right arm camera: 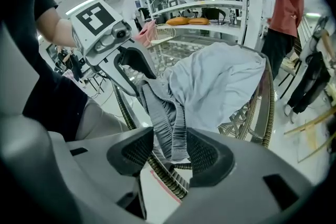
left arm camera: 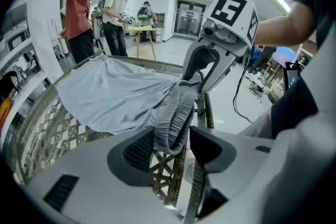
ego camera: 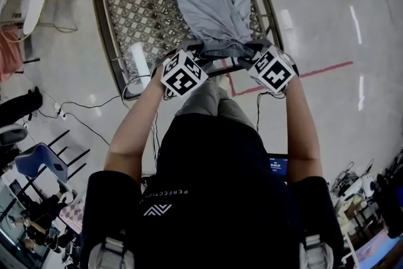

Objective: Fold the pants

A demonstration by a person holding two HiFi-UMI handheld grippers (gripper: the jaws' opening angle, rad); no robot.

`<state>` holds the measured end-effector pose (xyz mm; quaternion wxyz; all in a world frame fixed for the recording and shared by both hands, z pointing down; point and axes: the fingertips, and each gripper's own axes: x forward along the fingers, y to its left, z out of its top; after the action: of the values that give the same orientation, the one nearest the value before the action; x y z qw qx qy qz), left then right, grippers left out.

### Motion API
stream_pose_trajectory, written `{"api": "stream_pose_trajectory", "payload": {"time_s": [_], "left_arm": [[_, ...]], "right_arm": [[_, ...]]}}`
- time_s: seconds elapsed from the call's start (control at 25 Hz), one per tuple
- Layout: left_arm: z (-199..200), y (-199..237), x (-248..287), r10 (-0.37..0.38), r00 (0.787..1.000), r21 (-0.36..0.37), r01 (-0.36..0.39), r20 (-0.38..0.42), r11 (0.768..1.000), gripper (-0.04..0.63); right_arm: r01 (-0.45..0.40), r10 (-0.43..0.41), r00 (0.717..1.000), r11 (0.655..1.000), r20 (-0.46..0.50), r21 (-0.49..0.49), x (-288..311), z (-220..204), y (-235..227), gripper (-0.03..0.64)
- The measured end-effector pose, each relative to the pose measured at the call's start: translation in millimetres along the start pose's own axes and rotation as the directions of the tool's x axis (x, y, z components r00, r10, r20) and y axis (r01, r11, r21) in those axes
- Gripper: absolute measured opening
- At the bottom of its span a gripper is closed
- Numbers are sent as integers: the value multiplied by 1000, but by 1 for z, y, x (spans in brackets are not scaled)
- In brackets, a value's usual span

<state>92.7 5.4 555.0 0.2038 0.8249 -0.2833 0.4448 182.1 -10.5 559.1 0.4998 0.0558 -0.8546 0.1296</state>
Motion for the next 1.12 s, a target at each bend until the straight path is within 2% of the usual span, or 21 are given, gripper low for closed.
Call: {"api": "stream_pose_trajectory", "payload": {"time_s": [0.24, 0.48, 0.68, 0.96, 1.12], "left_arm": [[-3, 1, 7, -46, 997, 52, 49, -63, 997, 221], [-10, -1, 12, -82, 991, 63, 89, -106, 994, 239], [-9, 2, 17, -77, 989, 71, 86, -124, 994, 232], [-8, 8, 19, -76, 990, 45, 82, -116, 996, 183], [-7, 10, 20, -64, 990, 52, 71, -128, 996, 173]], "right_arm": [[-67, 64, 996, 997, -64, -43, 11, -4, 1, 196], [-83, 78, 993, 995, -87, -63, 16, -2, 0, 196], [-76, 68, 992, 994, -104, -84, 19, 0, -4, 196], [-54, 42, 994, 992, -104, -115, 23, 0, -5, 196], [-33, 14, 993, 986, -116, -165, 24, -1, -7, 195]]}}
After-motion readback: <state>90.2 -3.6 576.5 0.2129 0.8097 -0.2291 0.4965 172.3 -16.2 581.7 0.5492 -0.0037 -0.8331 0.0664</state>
